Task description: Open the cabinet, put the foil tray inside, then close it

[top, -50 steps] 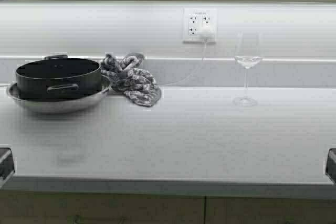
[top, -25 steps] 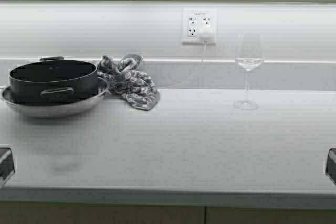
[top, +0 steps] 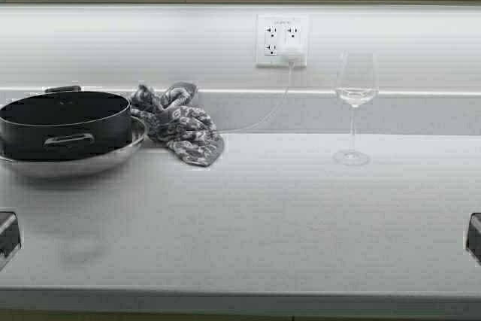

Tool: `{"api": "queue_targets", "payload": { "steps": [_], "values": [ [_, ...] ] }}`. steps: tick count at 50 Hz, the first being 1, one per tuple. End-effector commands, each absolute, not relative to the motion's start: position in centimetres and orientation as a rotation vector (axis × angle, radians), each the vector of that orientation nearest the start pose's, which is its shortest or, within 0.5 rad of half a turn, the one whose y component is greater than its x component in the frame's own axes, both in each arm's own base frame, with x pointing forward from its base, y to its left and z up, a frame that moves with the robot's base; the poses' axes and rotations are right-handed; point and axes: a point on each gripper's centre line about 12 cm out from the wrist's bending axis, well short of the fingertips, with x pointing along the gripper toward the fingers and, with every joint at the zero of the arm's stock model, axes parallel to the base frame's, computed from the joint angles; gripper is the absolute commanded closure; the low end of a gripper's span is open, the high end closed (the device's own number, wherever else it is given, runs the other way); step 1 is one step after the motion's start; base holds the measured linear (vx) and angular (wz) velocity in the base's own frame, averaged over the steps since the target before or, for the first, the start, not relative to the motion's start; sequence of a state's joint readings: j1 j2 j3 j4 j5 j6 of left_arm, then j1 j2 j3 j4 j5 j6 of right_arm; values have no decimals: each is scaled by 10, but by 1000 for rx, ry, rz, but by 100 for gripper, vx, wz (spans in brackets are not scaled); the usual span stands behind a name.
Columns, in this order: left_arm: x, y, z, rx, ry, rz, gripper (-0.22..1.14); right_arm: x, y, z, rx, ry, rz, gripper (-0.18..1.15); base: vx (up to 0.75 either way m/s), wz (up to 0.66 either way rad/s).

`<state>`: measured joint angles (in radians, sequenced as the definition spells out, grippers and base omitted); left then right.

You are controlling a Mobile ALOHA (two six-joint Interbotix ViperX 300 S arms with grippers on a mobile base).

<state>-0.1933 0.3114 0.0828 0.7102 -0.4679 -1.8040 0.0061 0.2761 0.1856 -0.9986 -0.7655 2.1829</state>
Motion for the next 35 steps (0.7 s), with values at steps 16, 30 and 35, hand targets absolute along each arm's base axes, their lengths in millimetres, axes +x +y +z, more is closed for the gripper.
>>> {"api": "queue_targets", "payload": {
  "steps": [16,30,35],
  "values": [
    [528,-109,301,-1174,208,-393,-11,509,27,290,1308,291,476,-6,1,0],
    [517,-106,319,-1177,164,-449,-10,504,31,306,1266,258,556,-6,0,0],
    [508,-107,332,-1171,128,-509,-3,498,35,323,1222,220,618,0,0,0]
  ]
}}
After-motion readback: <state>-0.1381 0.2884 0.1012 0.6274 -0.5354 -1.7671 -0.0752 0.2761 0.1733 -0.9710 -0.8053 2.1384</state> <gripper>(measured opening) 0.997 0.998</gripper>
